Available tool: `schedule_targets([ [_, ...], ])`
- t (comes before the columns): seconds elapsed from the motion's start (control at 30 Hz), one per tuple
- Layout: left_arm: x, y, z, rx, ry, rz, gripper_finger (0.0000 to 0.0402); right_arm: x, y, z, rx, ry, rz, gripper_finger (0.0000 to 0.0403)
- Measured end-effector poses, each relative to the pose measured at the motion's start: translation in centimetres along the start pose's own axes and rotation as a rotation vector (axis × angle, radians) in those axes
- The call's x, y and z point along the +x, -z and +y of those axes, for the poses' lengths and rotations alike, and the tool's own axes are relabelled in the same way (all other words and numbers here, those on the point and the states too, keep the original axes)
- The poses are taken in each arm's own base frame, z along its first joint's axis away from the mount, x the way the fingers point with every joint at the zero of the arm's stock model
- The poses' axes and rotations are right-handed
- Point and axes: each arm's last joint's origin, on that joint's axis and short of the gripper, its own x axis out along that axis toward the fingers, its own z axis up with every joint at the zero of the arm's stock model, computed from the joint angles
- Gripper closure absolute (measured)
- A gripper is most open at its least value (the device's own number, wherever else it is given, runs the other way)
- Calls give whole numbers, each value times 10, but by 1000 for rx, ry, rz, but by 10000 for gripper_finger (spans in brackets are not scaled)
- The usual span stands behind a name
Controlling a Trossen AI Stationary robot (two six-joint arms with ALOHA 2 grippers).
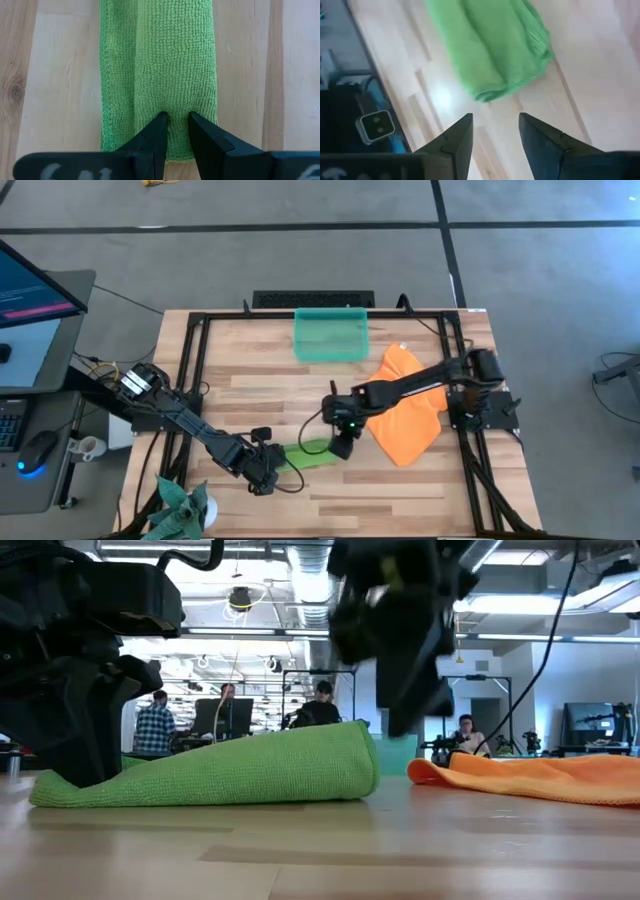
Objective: Roll microfiber towels into tight, uniform cylinder then place into a basket
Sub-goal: Roll the green microfiber towel
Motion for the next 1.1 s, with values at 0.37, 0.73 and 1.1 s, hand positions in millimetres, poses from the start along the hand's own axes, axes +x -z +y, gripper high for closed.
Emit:
schedule_targets([
  [0.37,0,-1,0,0,1,0,327,-14,41,71,-493,148,-426,232],
  [0.73,0,-1,-1,-13,2,0,327,38,40,78,-698,175,-502,257],
  [1.1,-1,-1,-1,-14,1,-1,327,49,23,56,-608,147,-438,385],
])
